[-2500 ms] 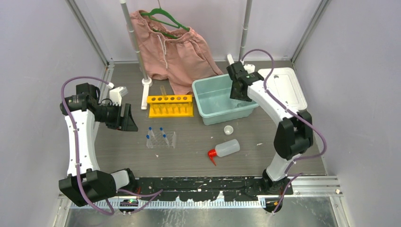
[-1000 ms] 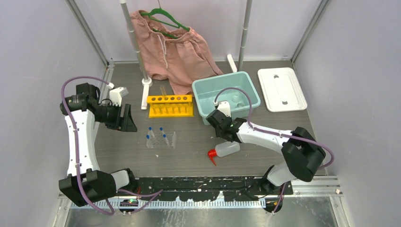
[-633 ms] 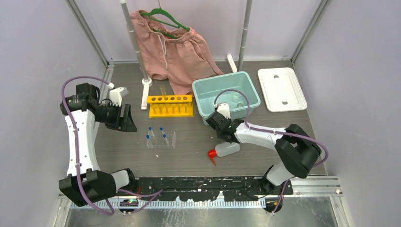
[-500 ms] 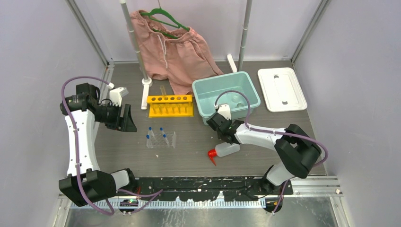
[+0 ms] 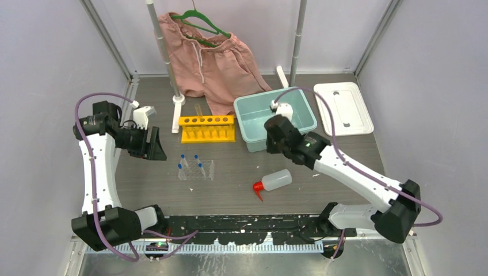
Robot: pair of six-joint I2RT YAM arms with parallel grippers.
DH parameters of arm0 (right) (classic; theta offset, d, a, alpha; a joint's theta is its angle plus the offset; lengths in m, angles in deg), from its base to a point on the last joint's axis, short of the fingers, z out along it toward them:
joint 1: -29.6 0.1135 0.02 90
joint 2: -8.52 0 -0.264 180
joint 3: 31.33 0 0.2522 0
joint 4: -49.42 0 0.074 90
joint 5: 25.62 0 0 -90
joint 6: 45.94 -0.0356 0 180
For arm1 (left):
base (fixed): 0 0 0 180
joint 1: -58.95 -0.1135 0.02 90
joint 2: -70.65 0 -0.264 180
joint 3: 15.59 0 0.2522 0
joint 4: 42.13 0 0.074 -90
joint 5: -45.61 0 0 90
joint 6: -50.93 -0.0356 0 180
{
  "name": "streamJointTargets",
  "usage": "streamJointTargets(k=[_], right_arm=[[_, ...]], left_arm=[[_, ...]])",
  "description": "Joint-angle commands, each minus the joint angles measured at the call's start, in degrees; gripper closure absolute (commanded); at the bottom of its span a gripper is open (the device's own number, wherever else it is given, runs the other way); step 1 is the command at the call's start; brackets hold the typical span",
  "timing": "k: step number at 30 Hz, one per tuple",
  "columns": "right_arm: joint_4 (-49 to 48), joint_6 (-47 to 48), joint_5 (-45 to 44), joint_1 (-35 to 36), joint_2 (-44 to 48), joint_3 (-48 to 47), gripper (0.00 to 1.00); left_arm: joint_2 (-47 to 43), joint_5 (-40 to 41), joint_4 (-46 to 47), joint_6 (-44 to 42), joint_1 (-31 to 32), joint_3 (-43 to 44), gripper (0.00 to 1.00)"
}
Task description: Organize the chemistry lab equipment
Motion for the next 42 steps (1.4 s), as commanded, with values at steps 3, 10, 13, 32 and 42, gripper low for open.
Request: streamJointTargets(k=[3, 10, 13, 32, 42], right_arm=[[9.5, 2.1, 4.9, -0.4, -4.4, -23.0, 0.99], [10.9, 4.1, 11.2, -9.1, -23.9, -37.8, 0.99], [10.1, 5.0, 11.9, -11.6, -32.3, -41.7, 0.99], [3.6, 5.0, 12.7, -14.1, -52.7, -49.7, 0.95], [0.4, 4.0, 11.0, -13.6, -44.1, -44.7, 0.53]], left_arm=[[-0.5, -1.3, -1.4, -0.8, 0.0, 2.5, 0.39], [-1.3, -1.5, -1.5, -0.8, 0.0, 1.9, 0.39], [-1.0, -2.3, -1.9, -0.9, 0.0, 1.3, 0.39], [-0.8, -1.9, -0.6, 0.8, 0.0, -0.1, 0.3], [-0.8, -1.2, -0.6, 1.2, 0.0, 0.2, 0.21]])
